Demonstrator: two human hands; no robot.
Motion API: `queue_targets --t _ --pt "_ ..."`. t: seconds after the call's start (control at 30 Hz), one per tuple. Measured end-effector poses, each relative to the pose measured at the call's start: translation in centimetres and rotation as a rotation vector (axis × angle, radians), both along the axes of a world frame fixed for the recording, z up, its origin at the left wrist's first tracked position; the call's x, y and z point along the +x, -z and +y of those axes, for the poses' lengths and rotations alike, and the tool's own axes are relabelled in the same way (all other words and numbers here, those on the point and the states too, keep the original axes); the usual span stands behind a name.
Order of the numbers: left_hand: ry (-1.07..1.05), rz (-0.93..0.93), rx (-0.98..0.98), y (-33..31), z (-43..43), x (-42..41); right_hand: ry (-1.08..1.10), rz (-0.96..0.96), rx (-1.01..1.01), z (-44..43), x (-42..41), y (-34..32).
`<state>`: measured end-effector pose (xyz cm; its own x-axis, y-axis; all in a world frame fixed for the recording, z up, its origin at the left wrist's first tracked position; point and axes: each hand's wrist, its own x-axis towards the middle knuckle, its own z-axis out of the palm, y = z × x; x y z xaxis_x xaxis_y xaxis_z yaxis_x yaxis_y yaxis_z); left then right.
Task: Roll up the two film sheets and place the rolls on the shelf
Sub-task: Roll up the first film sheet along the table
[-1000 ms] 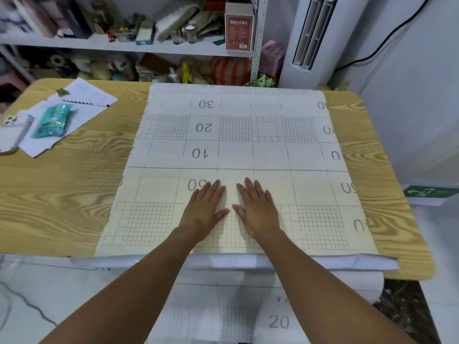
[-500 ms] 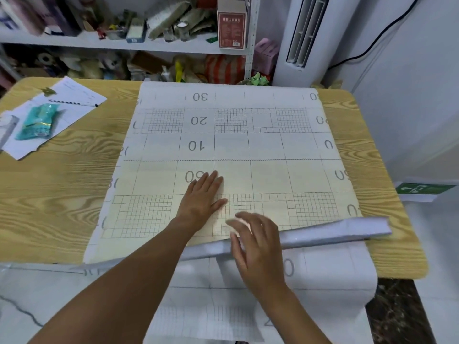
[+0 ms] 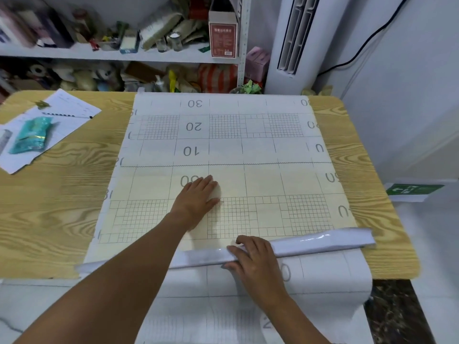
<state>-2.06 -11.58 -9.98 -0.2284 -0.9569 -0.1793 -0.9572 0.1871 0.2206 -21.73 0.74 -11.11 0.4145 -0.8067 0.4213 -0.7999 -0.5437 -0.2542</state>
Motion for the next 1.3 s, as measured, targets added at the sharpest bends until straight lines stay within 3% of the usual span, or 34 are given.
queue_targets --t 0.3,0.5,0.63,0.8,0.9,1.03,1.17,1.3 --pt "0.046 0.170 -0.214 -1.7 2.4 0.3 0.044 0.040 0.066 -1.8 1.0 -0.7" --pt "0.110 0.258 -0.284 -3.5 5.3 -0.7 0.117 -0.049 0.172 -2.1 1.7 -2.4" --pt "0.212 0.164 -0.300 -2.4 8.0 -0.2 0.142 -0.086 0.230 -2.3 1.9 -3.4" --pt "0.373 0.074 -0.393 -0.8 9.5 0.9 0.182 -0.172 0.485 -2.7 1.7 -3.2" --pt "0.418 0.048 -0.476 -1.0 9.8 1.3 0.175 -0.180 0.454 -2.8 1.8 -2.5" --pt "0.413 0.081 -0.455 -0.8 9.8 1.3 0.166 -0.170 0.410 -3.0 1.7 -2.1" --pt "0.362 0.078 -0.379 -0.8 9.5 1.3 0.105 -0.004 0.365 -2.6 0.6 -2.1" --pt "0.335 0.115 -0.341 -1.0 9.6 1.2 0.060 -0.064 0.399 -2.2 -1.0 -2.0"
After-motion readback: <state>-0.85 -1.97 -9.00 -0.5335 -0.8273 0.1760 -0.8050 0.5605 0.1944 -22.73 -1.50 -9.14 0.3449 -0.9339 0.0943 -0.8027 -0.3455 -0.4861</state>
